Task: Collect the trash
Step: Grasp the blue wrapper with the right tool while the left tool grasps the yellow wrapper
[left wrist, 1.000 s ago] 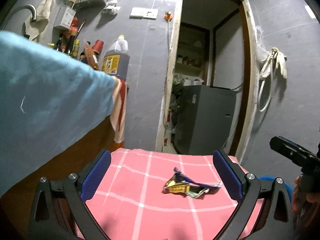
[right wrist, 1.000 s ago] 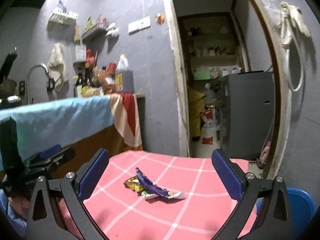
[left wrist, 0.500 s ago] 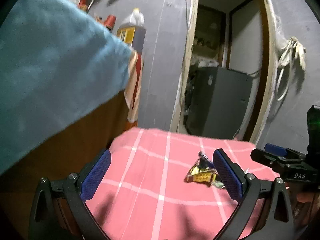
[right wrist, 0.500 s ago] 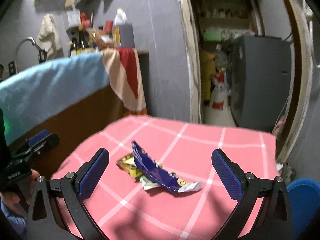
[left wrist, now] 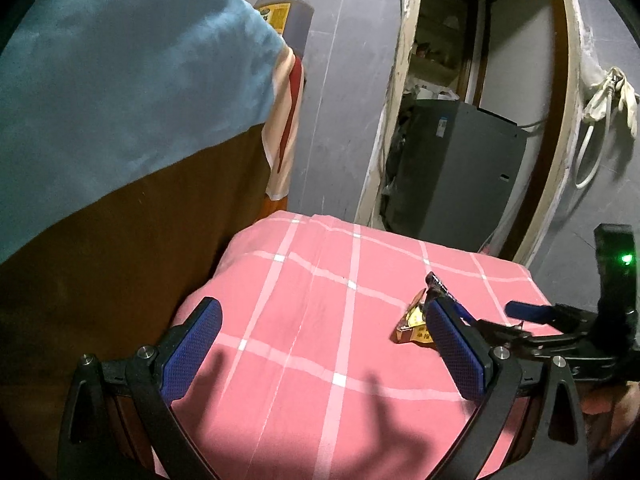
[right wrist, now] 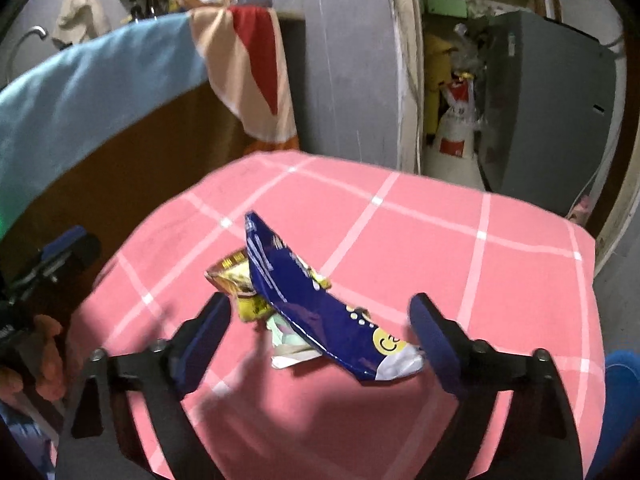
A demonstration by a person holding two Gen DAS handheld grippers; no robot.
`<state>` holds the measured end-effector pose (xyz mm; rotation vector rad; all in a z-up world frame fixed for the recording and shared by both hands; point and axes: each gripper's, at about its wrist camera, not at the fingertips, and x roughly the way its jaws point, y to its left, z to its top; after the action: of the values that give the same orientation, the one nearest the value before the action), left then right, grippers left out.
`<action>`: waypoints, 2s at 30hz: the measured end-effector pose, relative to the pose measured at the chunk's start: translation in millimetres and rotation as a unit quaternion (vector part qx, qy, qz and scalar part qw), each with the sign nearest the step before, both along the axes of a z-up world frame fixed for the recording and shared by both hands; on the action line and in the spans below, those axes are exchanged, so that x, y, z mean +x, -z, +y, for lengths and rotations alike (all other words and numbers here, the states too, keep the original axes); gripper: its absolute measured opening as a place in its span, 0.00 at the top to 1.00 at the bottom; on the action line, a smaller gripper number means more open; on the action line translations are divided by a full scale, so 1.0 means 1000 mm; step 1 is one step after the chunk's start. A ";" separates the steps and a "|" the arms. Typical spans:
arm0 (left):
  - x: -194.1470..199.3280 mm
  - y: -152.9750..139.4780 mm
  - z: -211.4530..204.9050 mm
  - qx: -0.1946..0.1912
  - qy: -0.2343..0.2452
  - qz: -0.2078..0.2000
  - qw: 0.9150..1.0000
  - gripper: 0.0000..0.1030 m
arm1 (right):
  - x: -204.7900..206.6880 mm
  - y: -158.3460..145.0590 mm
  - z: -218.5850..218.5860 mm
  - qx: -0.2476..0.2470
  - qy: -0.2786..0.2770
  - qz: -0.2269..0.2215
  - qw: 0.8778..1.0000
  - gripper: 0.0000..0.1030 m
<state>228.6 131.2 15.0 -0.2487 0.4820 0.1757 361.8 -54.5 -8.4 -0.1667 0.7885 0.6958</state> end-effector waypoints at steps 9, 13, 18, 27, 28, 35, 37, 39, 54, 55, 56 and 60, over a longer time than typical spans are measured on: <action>0.018 0.007 -0.008 -0.001 0.025 0.034 0.999 0.03 | 0.010 0.008 -0.011 0.008 0.009 0.023 1.000 0.63; 0.025 0.009 -0.015 0.003 0.041 0.044 0.998 0.03 | 0.014 0.007 -0.025 0.029 0.026 0.031 0.999 0.70; 0.038 0.013 -0.027 0.005 0.072 0.061 0.996 0.03 | 0.020 0.006 -0.044 0.048 0.047 0.038 0.997 0.80; 0.073 0.019 -0.054 0.026 0.123 0.107 0.986 0.04 | 0.026 0.008 -0.060 0.049 0.065 0.040 0.996 0.87; 0.078 0.020 -0.056 0.025 0.127 0.113 0.985 0.04 | 0.026 0.008 -0.063 0.050 0.066 0.041 0.996 0.87; 0.105 0.028 -0.064 0.012 0.140 0.151 0.978 0.21 | 0.030 0.011 -0.072 0.048 0.072 0.052 0.995 0.87; 0.112 0.032 -0.066 0.017 0.143 0.163 0.976 0.27 | 0.032 0.012 -0.072 0.050 0.075 0.054 0.994 0.87; 0.116 0.037 -0.069 0.021 0.146 0.177 0.973 0.38 | 0.033 0.011 -0.072 0.051 0.074 0.054 0.995 0.87; 0.093 0.034 -0.074 -0.009 0.143 0.168 0.975 0.51 | 0.027 0.014 -0.071 0.031 0.074 0.063 0.995 0.92; 0.088 0.031 -0.073 -0.018 0.141 0.157 0.977 0.51 | 0.023 0.013 -0.074 0.037 0.077 0.059 0.995 0.92; 0.083 0.028 -0.072 -0.025 0.140 0.147 0.979 0.51 | 0.020 0.012 -0.075 0.040 0.077 0.054 0.995 0.93; 0.056 0.012 -0.074 -0.041 0.134 0.090 0.986 0.51 | -0.005 0.000 -0.083 0.054 0.072 0.006 0.996 0.93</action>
<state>284.8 57.5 3.1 -0.2467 0.6979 -0.0856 356.6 -137.9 -8.0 -0.0063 0.7645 0.6017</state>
